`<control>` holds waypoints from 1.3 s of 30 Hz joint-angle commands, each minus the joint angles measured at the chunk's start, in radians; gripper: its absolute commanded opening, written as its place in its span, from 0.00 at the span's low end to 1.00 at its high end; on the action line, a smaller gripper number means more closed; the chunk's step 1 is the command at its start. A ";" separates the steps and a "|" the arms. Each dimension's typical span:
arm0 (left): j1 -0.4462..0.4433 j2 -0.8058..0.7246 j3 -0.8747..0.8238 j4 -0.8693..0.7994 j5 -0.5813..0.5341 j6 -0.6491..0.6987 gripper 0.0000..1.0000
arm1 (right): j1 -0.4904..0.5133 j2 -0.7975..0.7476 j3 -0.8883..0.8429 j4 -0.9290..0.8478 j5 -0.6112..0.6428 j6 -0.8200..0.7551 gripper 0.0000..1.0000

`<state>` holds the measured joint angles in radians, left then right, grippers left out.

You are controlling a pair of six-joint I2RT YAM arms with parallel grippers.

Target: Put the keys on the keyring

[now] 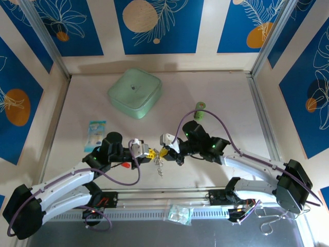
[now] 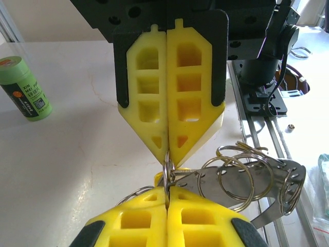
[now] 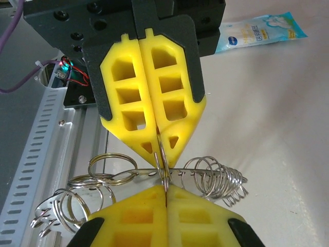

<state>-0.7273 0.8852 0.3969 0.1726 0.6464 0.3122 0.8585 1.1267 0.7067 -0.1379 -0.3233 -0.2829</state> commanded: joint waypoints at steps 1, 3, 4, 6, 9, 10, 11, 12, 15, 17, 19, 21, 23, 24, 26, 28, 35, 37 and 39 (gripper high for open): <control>-0.011 -0.019 0.000 0.045 0.043 -0.007 0.00 | -0.013 -0.017 0.019 -0.027 -0.017 0.004 0.03; -0.011 -0.019 0.000 0.061 0.058 -0.014 0.00 | -0.016 -0.003 0.014 -0.028 -0.017 0.007 0.03; -0.010 -0.020 0.000 0.066 0.064 -0.016 0.00 | -0.016 0.004 0.015 -0.030 -0.018 0.007 0.03; -0.010 -0.024 -0.006 0.083 0.083 -0.016 0.00 | -0.015 0.024 0.019 -0.031 -0.024 0.008 0.02; -0.011 -0.030 -0.016 0.107 0.089 -0.018 0.00 | -0.007 0.046 0.025 -0.030 -0.036 0.007 0.02; -0.011 -0.032 -0.016 0.112 0.088 -0.018 0.00 | -0.003 0.049 0.025 -0.026 -0.037 0.007 0.02; -0.010 -0.034 -0.019 0.120 0.087 -0.016 0.00 | -0.001 0.053 0.024 -0.023 -0.038 0.007 0.02; -0.010 -0.035 -0.022 0.128 0.085 -0.018 0.00 | -0.001 0.054 0.024 -0.019 -0.037 0.007 0.02; -0.011 -0.037 -0.025 0.135 0.085 -0.019 0.00 | -0.001 0.036 0.010 0.005 -0.028 0.013 0.11; -0.011 -0.037 -0.026 0.131 0.089 -0.018 0.00 | -0.001 0.008 -0.011 0.040 -0.023 0.014 0.17; -0.010 -0.036 -0.027 0.131 0.093 -0.017 0.00 | -0.003 -0.027 -0.033 0.076 -0.020 0.012 0.22; -0.011 -0.033 -0.029 0.133 0.097 -0.019 0.00 | -0.003 -0.051 -0.050 0.100 -0.027 0.008 0.23; -0.010 -0.029 -0.027 0.133 0.101 -0.020 0.00 | -0.003 -0.059 -0.056 0.111 -0.043 0.005 0.24; -0.010 -0.028 -0.027 0.134 0.099 -0.021 0.00 | -0.001 -0.060 -0.055 0.116 -0.053 0.005 0.24; -0.011 -0.026 -0.027 0.136 0.099 -0.022 0.00 | 0.000 -0.057 -0.056 0.125 -0.069 0.006 0.24; -0.010 -0.027 -0.027 0.138 0.098 -0.022 0.00 | 0.003 -0.051 -0.056 0.131 -0.074 0.007 0.24; -0.011 -0.022 -0.027 0.155 0.102 -0.031 0.00 | 0.011 -0.020 -0.050 0.174 -0.083 0.025 0.20; -0.011 -0.023 -0.027 0.157 0.102 -0.036 0.00 | 0.013 -0.009 -0.048 0.182 -0.085 0.027 0.17; -0.010 -0.026 -0.027 0.156 0.101 -0.038 0.00 | 0.014 -0.002 -0.044 0.178 -0.086 0.027 0.12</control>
<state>-0.7273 0.8665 0.3710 0.2665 0.7052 0.2886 0.8658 1.1118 0.6598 0.0116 -0.3912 -0.2615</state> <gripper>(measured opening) 0.043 0.132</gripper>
